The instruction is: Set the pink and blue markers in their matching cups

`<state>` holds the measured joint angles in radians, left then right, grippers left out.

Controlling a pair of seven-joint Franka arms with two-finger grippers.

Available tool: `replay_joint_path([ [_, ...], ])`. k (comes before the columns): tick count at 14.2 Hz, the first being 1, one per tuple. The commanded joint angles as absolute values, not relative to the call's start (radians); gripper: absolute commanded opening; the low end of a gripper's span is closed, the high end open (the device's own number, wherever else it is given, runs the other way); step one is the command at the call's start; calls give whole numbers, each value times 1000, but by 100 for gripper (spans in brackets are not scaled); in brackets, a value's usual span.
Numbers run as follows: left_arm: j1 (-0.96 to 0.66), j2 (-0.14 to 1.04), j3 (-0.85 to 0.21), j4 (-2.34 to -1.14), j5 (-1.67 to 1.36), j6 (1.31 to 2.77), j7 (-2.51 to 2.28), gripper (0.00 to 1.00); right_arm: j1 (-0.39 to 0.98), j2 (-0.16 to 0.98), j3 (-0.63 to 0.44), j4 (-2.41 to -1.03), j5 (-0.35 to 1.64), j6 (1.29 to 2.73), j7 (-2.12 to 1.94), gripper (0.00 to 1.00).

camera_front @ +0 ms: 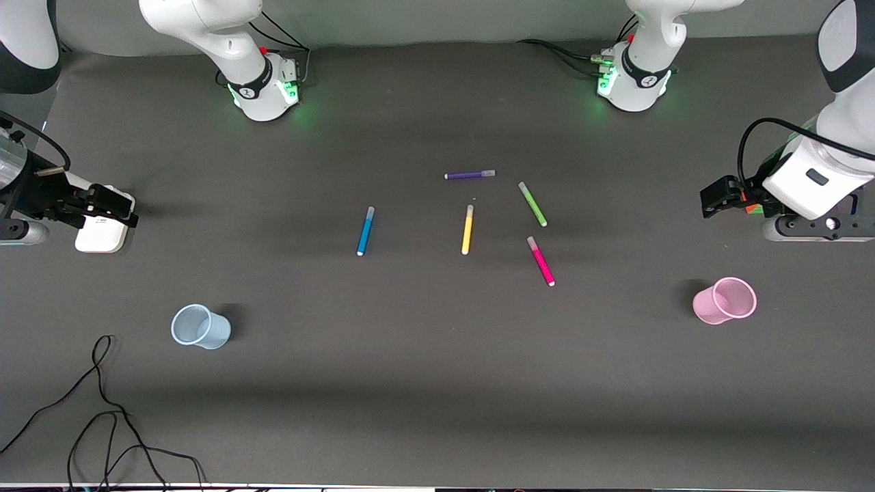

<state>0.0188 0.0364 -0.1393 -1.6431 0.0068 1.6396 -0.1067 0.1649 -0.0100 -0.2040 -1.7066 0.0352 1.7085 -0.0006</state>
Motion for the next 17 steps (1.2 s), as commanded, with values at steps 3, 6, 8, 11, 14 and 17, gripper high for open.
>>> replay_joint_path([
  [3,25,14,-143,-1669,-5,1655,-94,100,173,14,-209,-1678,32,1704,-9,100],
  [6,25,14,-143,-1669,-5,1655,-94,100,173,63,-198,-1658,89,1684,-8,100],
  [8,25,14,-143,-1669,-3,1654,-94,100,201,157,-190,-1593,205,1642,6,100],
  [11,20,14,-144,-1669,-5,1640,-95,100,267,326,-190,-1471,308,1580,122,100],
  [14,-1,25,-150,-1671,-11,1588,-94,100,363,469,-189,-1451,354,1582,233,100],
  [17,-63,63,-150,-1674,-20,1565,-147,100,437,599,-189,-1454,405,1600,287,100],
])
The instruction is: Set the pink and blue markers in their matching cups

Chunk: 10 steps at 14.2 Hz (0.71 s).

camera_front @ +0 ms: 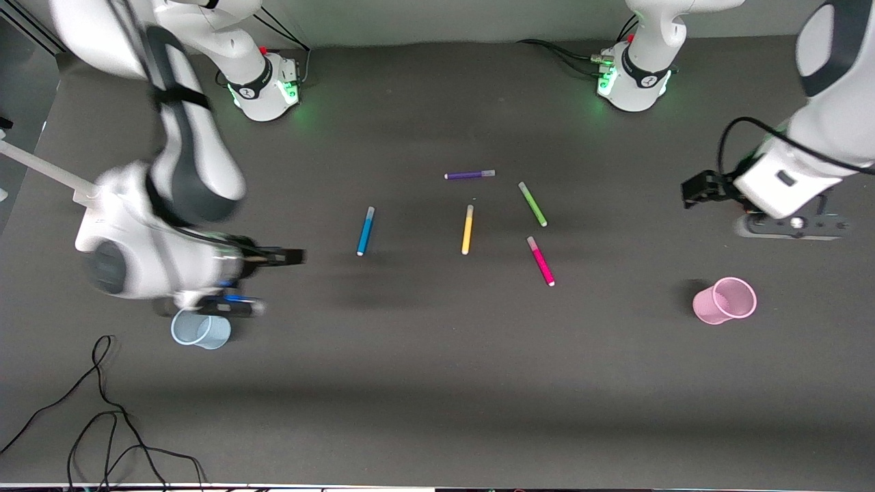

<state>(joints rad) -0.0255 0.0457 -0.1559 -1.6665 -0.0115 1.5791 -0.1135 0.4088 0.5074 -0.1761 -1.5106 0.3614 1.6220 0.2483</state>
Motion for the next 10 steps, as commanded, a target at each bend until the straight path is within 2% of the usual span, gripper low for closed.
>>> replay_joint_path([
  [1,-69,81,-150,-1674,-23,1560,-179,100,460,641,-189,-1453,416,1604,287,100],
  [4,-75,162,-150,-1672,-138,1603,-193,100,471,738,-177,-1459,446,1611,275,100],
  [10,-208,330,-150,-1678,-163,1843,-426,100,543,828,-172,-1471,454,1626,301,99],
])
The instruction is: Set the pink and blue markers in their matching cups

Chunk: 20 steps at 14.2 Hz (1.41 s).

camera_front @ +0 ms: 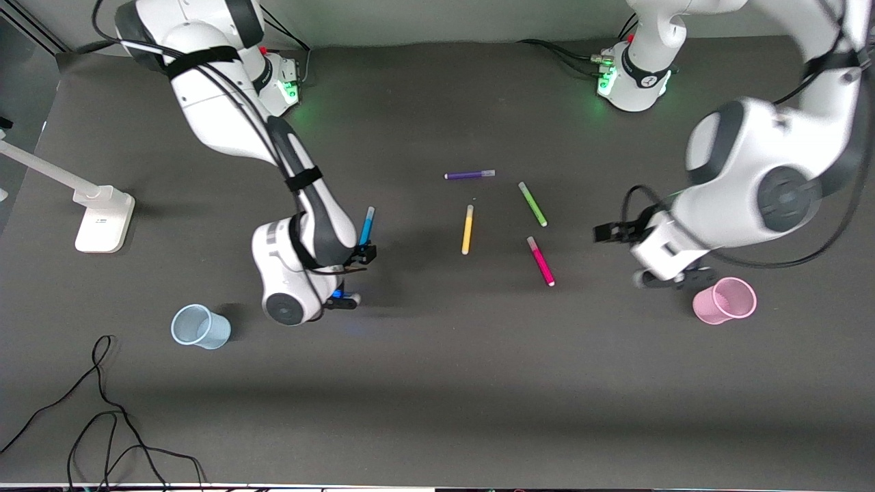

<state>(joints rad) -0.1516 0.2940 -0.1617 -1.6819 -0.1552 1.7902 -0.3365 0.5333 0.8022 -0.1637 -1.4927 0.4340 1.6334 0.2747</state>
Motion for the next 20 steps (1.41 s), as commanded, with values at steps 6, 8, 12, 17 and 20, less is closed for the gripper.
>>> replay_joint_path([
  [6,-296,439,-150,-1811,-163,2136,-589,100,566,853,-172,-1473,454,1625,296,65],
  [8,-313,460,-150,-1876,-163,2232,-591,100,565,864,-172,-1471,456,1625,301,34],
  [12,-313,488,-150,-1954,-163,2331,-594,100,558,877,-173,-1468,469,1626,291,12],
  [17,-374,546,-149,-1977,-163,2385,-767,95,546,877,-175,-1466,468,1626,288,0],
  [20,-377,564,-149,-1982,-163,2421,-787,80,519,868,-182,-1445,468,1621,301,0],
])
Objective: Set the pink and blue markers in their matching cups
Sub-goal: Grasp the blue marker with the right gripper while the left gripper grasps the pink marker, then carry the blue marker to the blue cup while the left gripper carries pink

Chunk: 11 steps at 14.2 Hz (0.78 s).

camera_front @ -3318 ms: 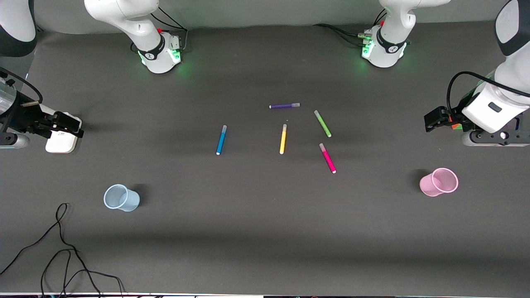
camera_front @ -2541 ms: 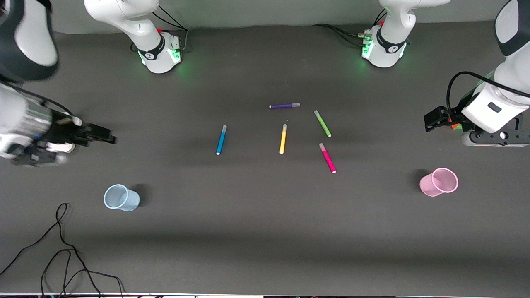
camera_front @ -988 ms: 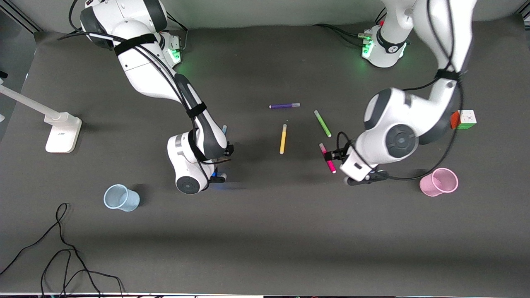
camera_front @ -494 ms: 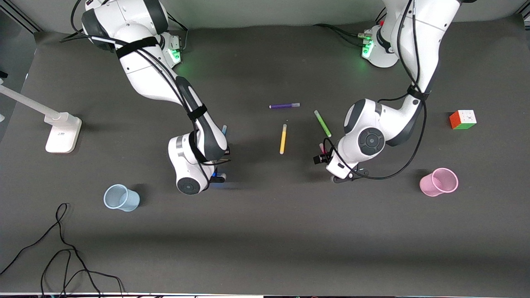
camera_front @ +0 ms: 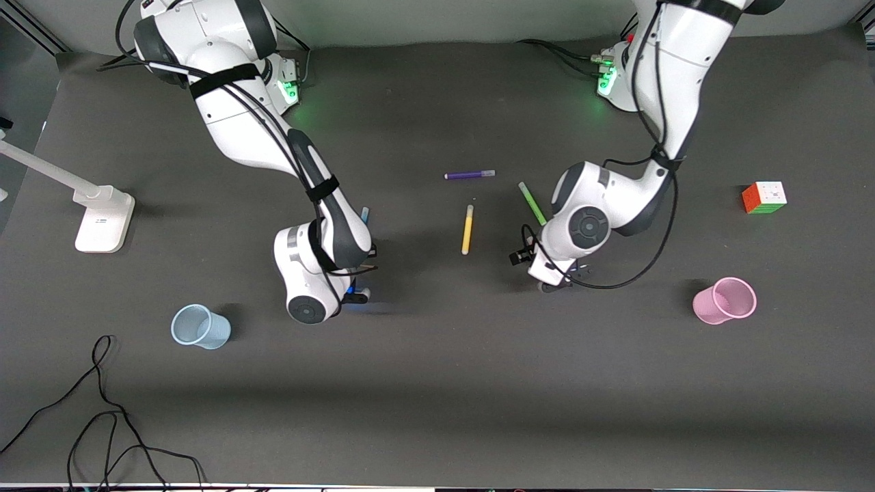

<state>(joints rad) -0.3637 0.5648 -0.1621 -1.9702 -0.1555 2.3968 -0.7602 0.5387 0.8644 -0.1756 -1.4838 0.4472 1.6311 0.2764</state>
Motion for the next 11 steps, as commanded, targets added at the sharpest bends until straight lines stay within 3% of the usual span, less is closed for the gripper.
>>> replay_joint_path([
  [1,-376,563,-149,-1982,-163,2421,-785,74,508,859,-187,-1433,465,1614,304,0],
  [3,-374,561,-149,-1985,-160,2419,-784,73,489,822,-202,-1424,453,1606,317,0],
  [4,-374,560,-149,-1986,-155,2421,-781,67,489,802,-233,-1414,451,1605,328,0],
  [6,-373,554,-149,-1990,-150,2421,-778,22,502,750,-297,-1388,419,1601,336,0],
  [7,-373,552,-149,-1990,-149,2421,-773,4,503,726,-331,-1369,391,1600,336,0],
  [11,-371,537,-146,-1988,-124,2421,-769,0,497,664,-509,-1240,266,1601,330,0],
])
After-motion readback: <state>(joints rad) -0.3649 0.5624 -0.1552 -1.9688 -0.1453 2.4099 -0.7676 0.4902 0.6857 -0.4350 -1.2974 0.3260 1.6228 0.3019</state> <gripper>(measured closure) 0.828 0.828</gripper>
